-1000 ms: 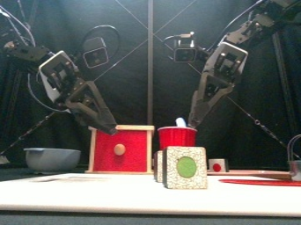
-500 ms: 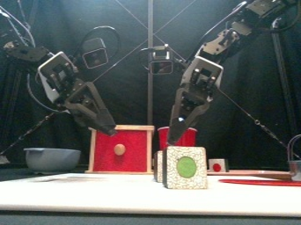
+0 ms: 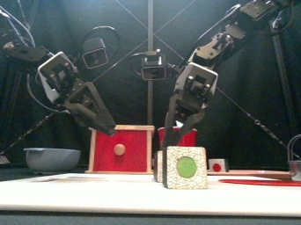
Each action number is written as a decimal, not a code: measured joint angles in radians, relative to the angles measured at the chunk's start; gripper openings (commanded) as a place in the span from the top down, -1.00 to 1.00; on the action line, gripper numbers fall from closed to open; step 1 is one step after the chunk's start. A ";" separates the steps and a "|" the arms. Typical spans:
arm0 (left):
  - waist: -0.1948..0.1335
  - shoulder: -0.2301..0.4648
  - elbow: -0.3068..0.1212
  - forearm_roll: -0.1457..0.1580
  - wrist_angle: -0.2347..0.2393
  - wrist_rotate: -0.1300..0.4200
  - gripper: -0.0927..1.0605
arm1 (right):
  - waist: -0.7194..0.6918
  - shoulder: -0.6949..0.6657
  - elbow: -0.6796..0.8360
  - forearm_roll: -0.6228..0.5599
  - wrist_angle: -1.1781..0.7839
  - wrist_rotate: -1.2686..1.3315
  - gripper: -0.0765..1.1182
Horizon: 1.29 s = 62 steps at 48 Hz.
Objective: Place sushi on board then cut the sushi with the knife then place the pieces on the plate
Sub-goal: Place the 4 sushi pieces on the plate
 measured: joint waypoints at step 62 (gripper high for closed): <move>0.000 -0.002 0.002 0.000 0.000 0.002 -0.39 | -0.333 -0.433 0.373 0.046 0.098 0.005 -0.08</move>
